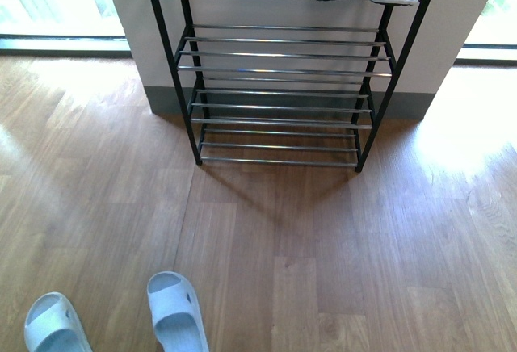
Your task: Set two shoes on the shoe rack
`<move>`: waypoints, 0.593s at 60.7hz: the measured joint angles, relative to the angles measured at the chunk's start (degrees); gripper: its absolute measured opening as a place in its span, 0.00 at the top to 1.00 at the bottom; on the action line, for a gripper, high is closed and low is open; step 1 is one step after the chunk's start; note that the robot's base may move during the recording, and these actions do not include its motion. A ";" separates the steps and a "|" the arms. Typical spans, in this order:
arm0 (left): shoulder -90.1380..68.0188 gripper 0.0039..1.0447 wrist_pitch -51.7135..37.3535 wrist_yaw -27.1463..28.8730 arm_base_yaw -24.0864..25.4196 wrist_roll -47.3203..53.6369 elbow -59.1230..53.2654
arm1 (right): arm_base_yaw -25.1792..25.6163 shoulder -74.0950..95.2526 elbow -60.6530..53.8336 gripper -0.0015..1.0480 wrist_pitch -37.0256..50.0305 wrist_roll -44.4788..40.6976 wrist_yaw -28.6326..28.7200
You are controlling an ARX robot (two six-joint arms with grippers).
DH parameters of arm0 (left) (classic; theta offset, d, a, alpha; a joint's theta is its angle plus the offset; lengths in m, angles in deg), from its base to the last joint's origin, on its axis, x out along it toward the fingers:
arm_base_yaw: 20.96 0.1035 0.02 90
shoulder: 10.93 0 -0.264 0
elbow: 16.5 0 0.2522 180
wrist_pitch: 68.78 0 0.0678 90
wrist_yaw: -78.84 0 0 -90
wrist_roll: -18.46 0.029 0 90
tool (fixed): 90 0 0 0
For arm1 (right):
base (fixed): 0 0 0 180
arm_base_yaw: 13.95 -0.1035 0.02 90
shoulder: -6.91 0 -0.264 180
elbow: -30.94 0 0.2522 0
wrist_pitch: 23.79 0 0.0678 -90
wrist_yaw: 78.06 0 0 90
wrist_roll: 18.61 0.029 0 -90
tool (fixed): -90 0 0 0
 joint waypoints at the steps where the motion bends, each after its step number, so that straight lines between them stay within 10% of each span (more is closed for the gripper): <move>1: 0.00 0.09 0.00 0.00 0.00 0.00 0.00 | 0.00 -0.02 0.00 0.09 0.00 0.00 0.02; 36: 0.00 0.09 0.00 0.22 0.00 0.00 -0.02 | 0.00 -0.07 0.00 0.09 -0.04 -0.02 0.39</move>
